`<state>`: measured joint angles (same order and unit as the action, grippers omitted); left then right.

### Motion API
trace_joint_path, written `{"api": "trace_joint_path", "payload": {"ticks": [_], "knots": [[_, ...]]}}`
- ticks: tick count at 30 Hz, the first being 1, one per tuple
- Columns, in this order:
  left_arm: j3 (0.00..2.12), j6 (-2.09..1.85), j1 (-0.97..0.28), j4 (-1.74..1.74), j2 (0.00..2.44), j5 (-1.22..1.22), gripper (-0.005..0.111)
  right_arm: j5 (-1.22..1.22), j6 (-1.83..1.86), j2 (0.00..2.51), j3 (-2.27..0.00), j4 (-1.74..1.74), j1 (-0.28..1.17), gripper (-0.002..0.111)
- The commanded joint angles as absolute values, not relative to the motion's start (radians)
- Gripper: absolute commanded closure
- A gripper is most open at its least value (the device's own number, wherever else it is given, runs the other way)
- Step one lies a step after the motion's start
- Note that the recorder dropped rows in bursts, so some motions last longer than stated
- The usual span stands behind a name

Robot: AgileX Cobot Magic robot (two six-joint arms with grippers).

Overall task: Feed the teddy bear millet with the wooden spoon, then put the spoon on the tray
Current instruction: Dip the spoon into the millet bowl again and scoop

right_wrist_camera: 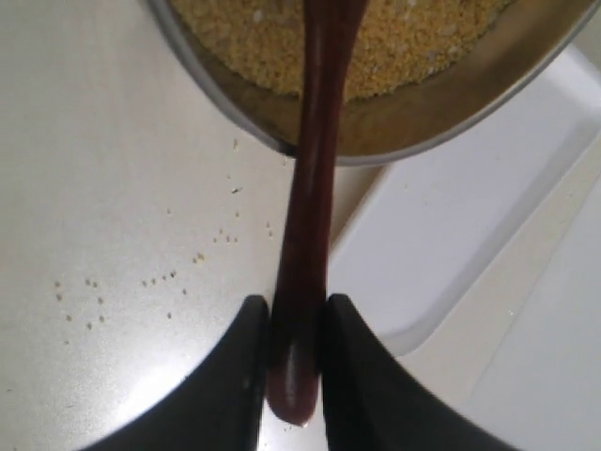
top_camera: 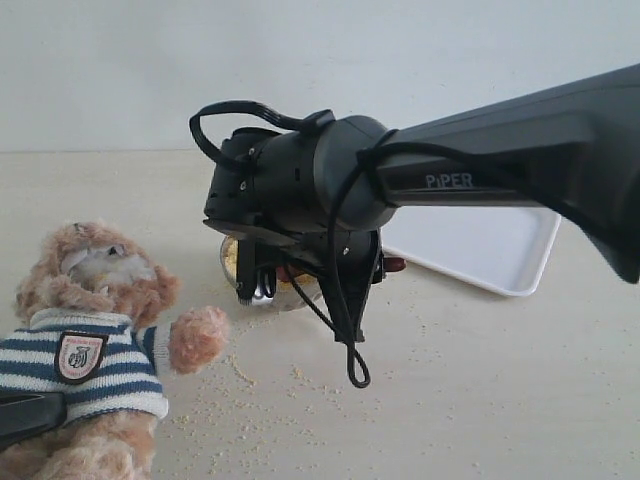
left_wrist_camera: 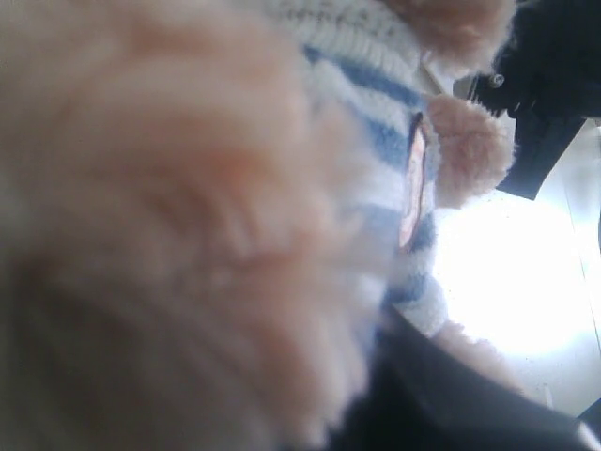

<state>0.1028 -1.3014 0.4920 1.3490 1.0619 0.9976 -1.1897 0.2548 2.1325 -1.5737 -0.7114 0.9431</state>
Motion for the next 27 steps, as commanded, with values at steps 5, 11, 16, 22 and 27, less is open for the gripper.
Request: {"api": "trace_joint_path", "payload": {"ticks": [5, 11, 16, 22, 27], "knots": [[0.103, -1.309, 0.495, 1.372, 1.055, 1.02, 0.102, -1.221, 0.301, 2.127, -1.698, -0.569, 0.938, 0.108], [0.103, -1.309, 0.495, 1.372, 1.055, 1.02, 0.102, -1.221, 0.31, 2.127, -1.707, -0.549, 0.927, 0.108], [0.103, -1.309, 0.495, 1.372, 1.055, 1.02, 0.102, -1.221, 0.302, 2.126, -1.707, -0.532, 0.905, 0.108], [0.103, -1.309, 0.495, 1.372, 1.055, 1.02, 0.102, -1.221, 0.294, 2.126, -1.707, -0.513, 0.854, 0.108], [0.103, -1.309, 0.495, 1.372, 1.055, 1.02, 0.102, -1.221, 0.292, 2.126, -1.707, -0.41, 0.814, 0.108]]}}
